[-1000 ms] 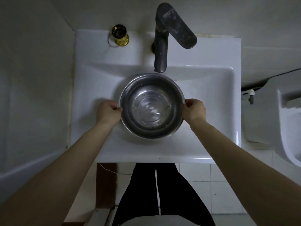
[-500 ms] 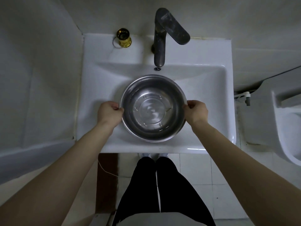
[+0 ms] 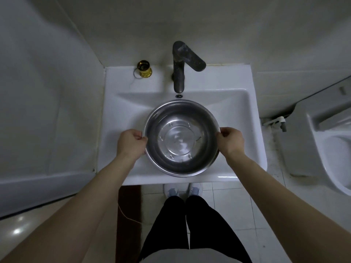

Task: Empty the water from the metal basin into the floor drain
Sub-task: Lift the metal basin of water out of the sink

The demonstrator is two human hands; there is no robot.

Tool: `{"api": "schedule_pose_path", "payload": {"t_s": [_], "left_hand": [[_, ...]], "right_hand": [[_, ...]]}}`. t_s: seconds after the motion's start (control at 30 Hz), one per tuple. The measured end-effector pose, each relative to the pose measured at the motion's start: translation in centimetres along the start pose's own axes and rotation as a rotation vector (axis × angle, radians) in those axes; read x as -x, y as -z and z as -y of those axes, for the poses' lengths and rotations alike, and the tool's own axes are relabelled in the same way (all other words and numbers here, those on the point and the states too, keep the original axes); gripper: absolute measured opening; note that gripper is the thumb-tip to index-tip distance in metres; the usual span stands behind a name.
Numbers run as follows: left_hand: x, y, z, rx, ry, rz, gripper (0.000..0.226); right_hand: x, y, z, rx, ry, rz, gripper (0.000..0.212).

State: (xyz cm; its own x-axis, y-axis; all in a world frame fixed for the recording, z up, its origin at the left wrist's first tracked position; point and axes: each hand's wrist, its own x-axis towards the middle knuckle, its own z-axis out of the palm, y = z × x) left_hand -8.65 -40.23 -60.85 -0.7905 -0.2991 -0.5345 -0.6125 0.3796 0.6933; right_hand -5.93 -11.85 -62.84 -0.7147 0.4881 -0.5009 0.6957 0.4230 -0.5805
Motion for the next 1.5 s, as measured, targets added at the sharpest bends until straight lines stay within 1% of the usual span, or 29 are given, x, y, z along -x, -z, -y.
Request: {"api": "schedule_pose_path", "payload": {"t_s": [0.17, 0.37, 0.47, 0.63, 0.8, 1.03, 1.1, 1.2, 1.5], "left_hand": [[1.0, -0.2, -1.0, -0.025, -0.026, 0.025, 0.03], [1.9, -0.6, -2.4, -0.028, -0.065, 0.073, 0.024], [2.2, -0.9, -3.1, -0.034, -0.089, 0.083, 0.022], [2.9, -0.9, -4.3, -0.021, -0.109, 0.104, 0.022], [3.6, -0.6, -5.7, -0.016, -0.141, 0.094, 0.02], [4.5, 0.1, -7.3, -0.003, -0.163, 0.088, 0.018], [4.9, 0.3, -7.8, 0.001, -0.183, 0.094, 0.015], [5.4, 0.6, -8.7, -0.012, -0.221, 0.099, 0.004], [7.5, 1.5, -11.9, 0.007, -0.305, 0.112, 0.002]], "right_hand": [[0.6, 1.0, -0.1, -0.031, -0.008, -0.017, 0.022], [0.8, 2.7, 0.1, -0.07, -0.018, -0.037, 0.024], [0.9, 3.7, 0.4, -0.058, -0.002, -0.073, 0.02], [1.6, 5.1, 0.4, -0.096, 0.001, -0.108, 0.02], [2.6, 6.3, 0.9, -0.155, 0.008, -0.132, 0.017], [4.1, 8.2, 1.9, -0.193, 0.041, -0.158, 0.022], [4.5, 8.7, 2.2, -0.193, 0.059, -0.168, 0.022], [5.1, 9.5, 2.6, -0.215, 0.07, -0.195, 0.021], [6.3, 11.9, 3.3, -0.31, 0.087, -0.253, 0.02]]}}
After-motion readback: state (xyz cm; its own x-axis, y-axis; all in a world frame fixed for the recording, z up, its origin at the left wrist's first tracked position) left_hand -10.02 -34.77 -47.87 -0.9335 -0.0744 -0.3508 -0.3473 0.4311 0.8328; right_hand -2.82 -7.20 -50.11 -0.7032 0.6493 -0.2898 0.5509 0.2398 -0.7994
